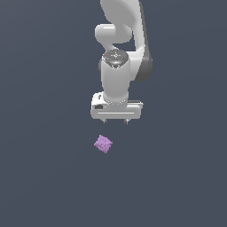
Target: Pick up the object and move it to a goal position.
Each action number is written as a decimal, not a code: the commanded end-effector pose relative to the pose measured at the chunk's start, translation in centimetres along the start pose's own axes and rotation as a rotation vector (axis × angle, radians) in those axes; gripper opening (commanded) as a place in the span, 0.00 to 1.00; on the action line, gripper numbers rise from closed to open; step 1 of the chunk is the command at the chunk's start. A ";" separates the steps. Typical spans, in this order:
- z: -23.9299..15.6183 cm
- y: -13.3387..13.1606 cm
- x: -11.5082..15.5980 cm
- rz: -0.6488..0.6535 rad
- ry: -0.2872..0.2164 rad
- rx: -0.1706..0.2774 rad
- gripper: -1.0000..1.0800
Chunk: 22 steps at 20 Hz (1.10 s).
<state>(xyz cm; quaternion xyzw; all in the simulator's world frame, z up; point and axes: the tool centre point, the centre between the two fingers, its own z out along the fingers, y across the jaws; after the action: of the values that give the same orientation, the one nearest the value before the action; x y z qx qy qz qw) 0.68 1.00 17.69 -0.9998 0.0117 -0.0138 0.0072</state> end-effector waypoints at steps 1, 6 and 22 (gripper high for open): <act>0.0 0.0 0.0 0.000 0.000 0.000 0.96; -0.3 -1.5 -0.2 -0.021 -0.003 0.010 0.96; -0.4 -3.2 -0.3 -0.080 -0.007 0.022 0.96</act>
<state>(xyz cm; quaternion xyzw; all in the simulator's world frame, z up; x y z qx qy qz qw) 0.34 4.33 18.22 -0.9995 -0.0238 -0.0111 0.0181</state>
